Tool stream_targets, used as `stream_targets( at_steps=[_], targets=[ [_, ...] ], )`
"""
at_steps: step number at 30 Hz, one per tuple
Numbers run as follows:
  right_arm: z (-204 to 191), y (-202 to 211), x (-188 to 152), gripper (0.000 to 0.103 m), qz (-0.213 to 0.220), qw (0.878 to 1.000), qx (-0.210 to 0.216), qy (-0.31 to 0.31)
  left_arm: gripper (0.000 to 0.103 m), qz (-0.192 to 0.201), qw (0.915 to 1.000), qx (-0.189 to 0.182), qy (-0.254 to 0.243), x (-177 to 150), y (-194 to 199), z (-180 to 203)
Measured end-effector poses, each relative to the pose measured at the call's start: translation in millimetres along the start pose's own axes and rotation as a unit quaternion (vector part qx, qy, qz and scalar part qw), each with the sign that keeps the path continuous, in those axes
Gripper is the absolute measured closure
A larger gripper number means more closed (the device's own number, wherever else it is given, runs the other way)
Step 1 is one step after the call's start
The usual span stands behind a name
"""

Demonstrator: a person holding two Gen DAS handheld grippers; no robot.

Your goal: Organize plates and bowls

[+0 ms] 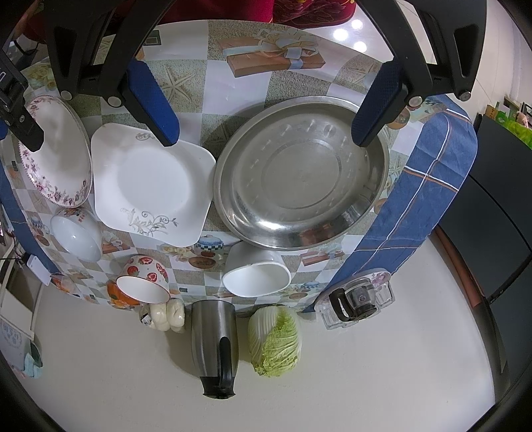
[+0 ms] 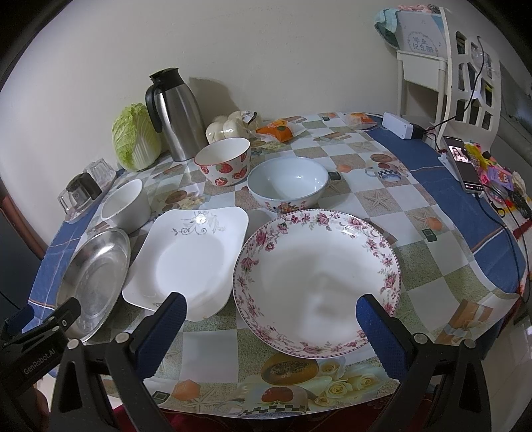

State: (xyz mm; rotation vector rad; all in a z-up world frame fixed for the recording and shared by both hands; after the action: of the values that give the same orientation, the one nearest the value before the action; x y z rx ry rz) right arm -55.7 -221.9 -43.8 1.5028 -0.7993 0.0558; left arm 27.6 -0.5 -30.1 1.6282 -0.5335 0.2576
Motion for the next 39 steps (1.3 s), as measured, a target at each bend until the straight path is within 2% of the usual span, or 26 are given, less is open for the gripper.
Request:
stream_targets(
  at_steps=[9, 17, 21, 28, 34, 39],
  targets=[
    [-3.7, -3.5, 2.3, 0.0, 0.0, 1.0, 0.005, 0.002, 0.0, -0.003, 1.0, 0.005, 0.006, -0.6, -2.9, -3.0],
    [-12.5, -14.8, 15.7, 0.0, 0.007, 1.0, 0.0, 0.004, 0.0, -0.039, 0.9967, -0.009, 0.071, 3.5, -25.8, -19.9],
    [-19.5, -19.2, 25.1, 0.0, 0.014, 1.0, 0.004, 0.005, 0.0, -0.032, 0.9955, -0.009, 0.089, 9.6, -31.6, -22.0],
    [-44.2, -41.2, 38.2, 0.0, -0.001, 1.0, 0.021, 0.012, 0.0, -0.013, 0.9929, -0.017, 0.117, 33.1, -40.1, -30.8],
    [-64.2, -52.8, 45.4, 0.0, -0.001, 0.999, 0.018, 0.041, 0.0, 0.0, 0.9874, -0.034, 0.155, 45.7, -55.1, -43.1],
    [-82.0, -59.9, 48.9, 0.0, -0.005, 0.997, 0.029, 0.064, 0.0, -0.019, 0.9843, -0.073, 0.159, 45.3, -68.6, -49.8]
  ],
)
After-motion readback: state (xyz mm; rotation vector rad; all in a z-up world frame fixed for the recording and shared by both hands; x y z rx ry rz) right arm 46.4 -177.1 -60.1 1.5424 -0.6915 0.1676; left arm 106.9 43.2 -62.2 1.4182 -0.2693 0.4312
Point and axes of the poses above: each gripper's, at about its wrist camera, not at the fingertips, and y roughly against the way its jaws point, z to its right, x to its top, the point moved 5 cm from there along -y, roughly the way its jaws point, and after that the axes turned 11 degrees about -z, right-handed, at the moved point
